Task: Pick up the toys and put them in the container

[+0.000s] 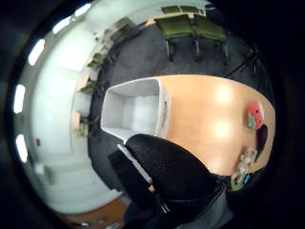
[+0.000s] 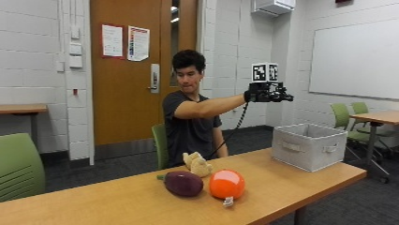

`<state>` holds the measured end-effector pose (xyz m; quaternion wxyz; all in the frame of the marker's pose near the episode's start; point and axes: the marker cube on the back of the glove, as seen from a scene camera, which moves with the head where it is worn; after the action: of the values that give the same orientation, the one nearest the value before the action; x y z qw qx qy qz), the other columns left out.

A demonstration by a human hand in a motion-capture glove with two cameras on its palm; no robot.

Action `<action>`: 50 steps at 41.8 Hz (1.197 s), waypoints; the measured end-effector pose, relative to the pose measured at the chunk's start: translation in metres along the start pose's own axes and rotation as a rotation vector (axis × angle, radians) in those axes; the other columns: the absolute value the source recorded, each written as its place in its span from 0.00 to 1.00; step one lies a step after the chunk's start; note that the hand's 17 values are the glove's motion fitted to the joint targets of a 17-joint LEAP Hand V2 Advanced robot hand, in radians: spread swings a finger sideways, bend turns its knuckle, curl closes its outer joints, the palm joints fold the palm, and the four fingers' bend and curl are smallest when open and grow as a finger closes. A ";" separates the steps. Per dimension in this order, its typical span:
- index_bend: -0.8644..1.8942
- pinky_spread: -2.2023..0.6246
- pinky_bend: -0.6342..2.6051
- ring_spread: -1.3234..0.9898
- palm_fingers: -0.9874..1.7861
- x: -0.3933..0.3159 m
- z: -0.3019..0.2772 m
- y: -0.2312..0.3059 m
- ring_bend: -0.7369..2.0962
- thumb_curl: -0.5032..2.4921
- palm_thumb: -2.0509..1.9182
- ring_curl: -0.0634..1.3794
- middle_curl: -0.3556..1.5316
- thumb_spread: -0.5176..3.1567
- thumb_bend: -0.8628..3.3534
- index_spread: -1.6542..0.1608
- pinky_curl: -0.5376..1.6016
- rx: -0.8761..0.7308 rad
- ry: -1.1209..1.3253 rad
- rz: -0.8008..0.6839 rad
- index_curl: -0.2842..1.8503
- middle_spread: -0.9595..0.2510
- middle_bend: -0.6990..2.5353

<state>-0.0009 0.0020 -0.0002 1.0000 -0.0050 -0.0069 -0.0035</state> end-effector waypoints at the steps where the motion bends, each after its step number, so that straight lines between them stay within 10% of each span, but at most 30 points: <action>1: 0.39 0.76 0.31 0.52 0.39 0.000 0.000 0.000 0.31 0.17 0.48 0.05 0.21 0.25 0.18 0.85 0.29 -0.001 -0.002 -0.002 0.16 0.74 0.28; 31: 0.39 0.74 0.33 0.43 0.36 0.110 -0.001 0.069 0.32 0.19 0.47 0.12 0.32 0.40 0.18 0.77 0.37 0.029 0.017 -0.009 0.27 0.67 0.28; 50: 0.38 0.74 0.34 0.42 0.37 0.259 0.126 0.158 0.33 0.19 0.47 0.16 0.35 0.39 0.18 0.76 0.39 -0.017 -0.046 0.131 0.30 0.67 0.28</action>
<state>0.2575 0.1598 0.1281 0.9976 -0.0140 -0.0296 0.0618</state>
